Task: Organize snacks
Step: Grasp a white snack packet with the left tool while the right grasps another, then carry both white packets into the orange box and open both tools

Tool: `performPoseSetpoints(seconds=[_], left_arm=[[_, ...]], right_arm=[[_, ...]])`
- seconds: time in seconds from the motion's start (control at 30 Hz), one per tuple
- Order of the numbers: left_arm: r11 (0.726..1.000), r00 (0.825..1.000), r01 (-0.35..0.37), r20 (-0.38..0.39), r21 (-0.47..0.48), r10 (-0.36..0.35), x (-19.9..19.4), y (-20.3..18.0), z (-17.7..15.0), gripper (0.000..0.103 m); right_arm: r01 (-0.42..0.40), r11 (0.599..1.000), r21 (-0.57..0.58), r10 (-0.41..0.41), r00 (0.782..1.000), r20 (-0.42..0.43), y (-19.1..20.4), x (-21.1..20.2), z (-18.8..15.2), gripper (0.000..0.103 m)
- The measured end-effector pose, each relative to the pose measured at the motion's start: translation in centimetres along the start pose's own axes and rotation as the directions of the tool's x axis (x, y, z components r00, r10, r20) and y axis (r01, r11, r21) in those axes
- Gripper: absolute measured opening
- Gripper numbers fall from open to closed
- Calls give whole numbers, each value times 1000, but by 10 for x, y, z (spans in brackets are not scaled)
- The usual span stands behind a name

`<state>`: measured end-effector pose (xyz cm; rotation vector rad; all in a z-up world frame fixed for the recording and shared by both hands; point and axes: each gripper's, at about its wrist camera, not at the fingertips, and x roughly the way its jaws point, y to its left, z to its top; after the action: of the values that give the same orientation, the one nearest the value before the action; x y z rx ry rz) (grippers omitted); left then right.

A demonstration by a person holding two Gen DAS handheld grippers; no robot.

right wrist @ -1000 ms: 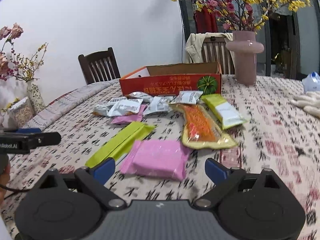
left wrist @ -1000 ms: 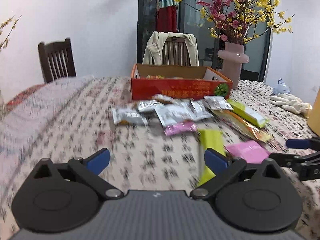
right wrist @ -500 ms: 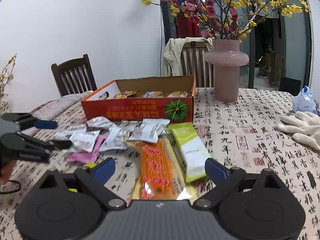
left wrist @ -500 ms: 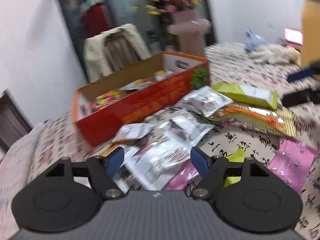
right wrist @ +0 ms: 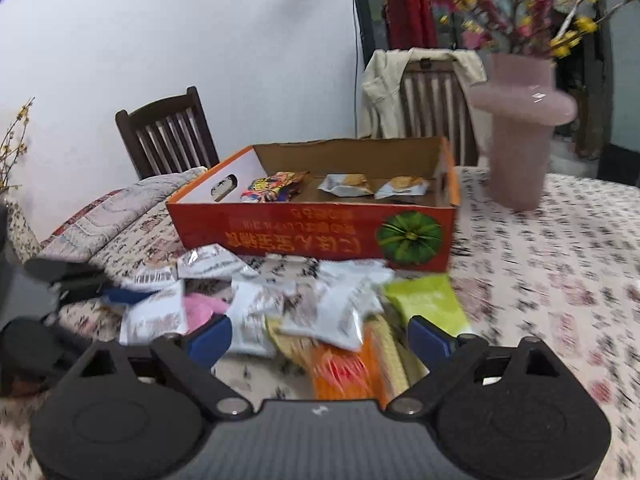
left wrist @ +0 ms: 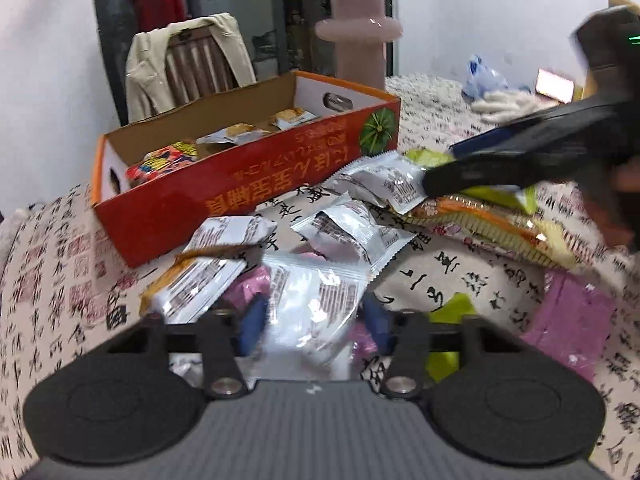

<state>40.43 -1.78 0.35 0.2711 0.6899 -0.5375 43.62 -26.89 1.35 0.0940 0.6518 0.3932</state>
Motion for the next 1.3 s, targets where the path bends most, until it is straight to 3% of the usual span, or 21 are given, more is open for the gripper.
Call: performPoseSetpoints(seconds=[0.07, 0.17, 0.2, 0.33, 0.53, 0.7, 0.87, 1.07, 1.3], left_arm=[[999, 1000, 1, -3, -46, -1, -8, 2, -3, 42], [995, 1000, -29, -9, -91, 29, -21, 1, -6, 41], [994, 999, -39, -3, -106, 39, -27, 0, -7, 41], [982, 995, -71, 53, -178, 81, -58, -5, -8, 41], [959, 987, -100, 97, -267, 129, -96, -20, -9, 41], [953, 980, -104, 135, -285, 147, -124, -38, -8, 41], [955, 975, -103, 161, -277, 152, -144, -57, -5, 41], [954, 963, -97, 215, -282, 161, -175, -71, 0, 41], [948, 938, -133, 273, -290, 215, -205, -71, 14, 41]], right_arm=[[-18, 999, 34, 18, 1000, -18, -2, 20, 8, 83], [17, 999, 49, -14, 998, -57, -1, 46, 12, 61], [37, 999, 30, -35, 998, -53, 1, 50, 11, 48], [63, 996, -55, -64, 998, -19, 8, 43, 1, 38], [65, 991, -115, -61, 997, 44, 20, -13, -14, 37], [-13, 998, -69, 19, 996, 92, 25, -77, -35, 37], [-37, 998, -57, 44, 991, 126, 31, -127, -57, 37], [-32, 996, -82, 45, 986, 163, 38, -164, -71, 38], [-16, 994, -111, 45, 965, 259, 42, -197, -56, 38]])
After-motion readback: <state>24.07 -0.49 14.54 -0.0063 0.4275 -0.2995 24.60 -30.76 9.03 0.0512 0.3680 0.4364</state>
